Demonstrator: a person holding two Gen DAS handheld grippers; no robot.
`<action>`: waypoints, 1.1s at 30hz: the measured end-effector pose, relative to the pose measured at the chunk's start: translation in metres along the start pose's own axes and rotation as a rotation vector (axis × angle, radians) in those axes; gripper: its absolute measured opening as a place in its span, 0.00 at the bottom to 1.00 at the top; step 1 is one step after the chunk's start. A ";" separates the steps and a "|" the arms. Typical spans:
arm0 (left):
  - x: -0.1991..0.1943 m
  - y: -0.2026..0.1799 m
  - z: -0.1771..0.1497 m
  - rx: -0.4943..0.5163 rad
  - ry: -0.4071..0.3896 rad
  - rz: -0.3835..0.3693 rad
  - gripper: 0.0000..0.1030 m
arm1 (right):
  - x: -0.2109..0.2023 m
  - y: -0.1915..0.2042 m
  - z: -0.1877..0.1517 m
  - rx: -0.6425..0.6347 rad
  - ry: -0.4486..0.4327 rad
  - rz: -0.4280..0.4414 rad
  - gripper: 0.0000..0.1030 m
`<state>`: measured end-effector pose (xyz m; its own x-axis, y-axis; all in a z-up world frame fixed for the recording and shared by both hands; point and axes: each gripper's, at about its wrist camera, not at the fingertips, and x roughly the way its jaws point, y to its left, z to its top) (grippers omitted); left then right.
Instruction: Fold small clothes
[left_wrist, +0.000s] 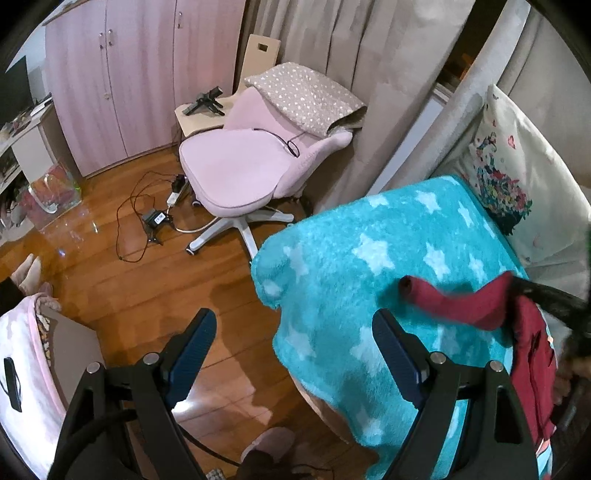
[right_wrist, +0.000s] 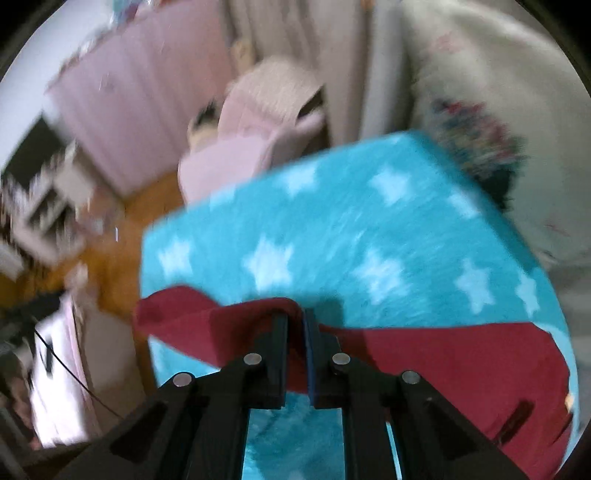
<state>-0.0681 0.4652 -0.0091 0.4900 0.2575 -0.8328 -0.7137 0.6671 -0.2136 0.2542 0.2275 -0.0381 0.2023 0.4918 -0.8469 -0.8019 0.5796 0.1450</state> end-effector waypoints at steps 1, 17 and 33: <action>0.000 0.000 0.000 -0.001 -0.004 0.002 0.83 | -0.010 0.003 -0.005 0.011 -0.026 -0.005 0.11; 0.008 0.021 0.006 -0.062 0.014 0.034 0.83 | 0.017 0.086 -0.055 -0.128 0.139 0.178 0.53; 0.004 0.036 0.001 -0.082 0.017 0.041 0.83 | 0.056 0.108 0.017 -0.273 0.061 -0.061 0.00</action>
<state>-0.0913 0.4908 -0.0196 0.4516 0.2714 -0.8499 -0.7720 0.5964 -0.2197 0.1882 0.3285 -0.0612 0.2271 0.4167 -0.8802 -0.9128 0.4061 -0.0432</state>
